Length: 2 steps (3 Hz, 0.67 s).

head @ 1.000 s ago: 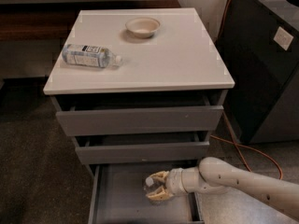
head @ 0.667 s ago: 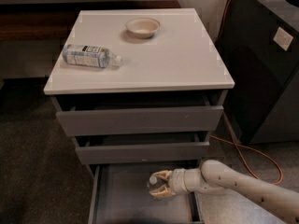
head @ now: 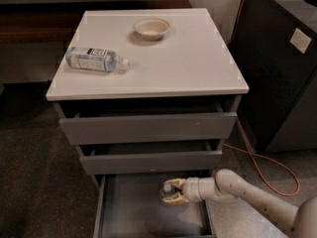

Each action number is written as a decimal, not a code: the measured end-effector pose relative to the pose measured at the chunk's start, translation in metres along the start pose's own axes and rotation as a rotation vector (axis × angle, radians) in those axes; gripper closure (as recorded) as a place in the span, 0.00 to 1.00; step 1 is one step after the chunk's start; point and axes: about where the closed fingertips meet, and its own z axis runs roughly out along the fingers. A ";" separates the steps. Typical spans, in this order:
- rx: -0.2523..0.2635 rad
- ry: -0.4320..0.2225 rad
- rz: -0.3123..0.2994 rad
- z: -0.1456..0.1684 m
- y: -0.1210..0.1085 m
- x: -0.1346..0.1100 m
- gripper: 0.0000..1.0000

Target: Place water bottle into bottom drawer

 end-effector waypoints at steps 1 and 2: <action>-0.001 -0.008 0.033 0.006 -0.008 0.031 1.00; -0.001 -0.016 0.062 0.015 -0.009 0.057 1.00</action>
Offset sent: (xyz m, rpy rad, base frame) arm 0.0119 -0.0215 -0.0938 0.0388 0.0814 -0.0493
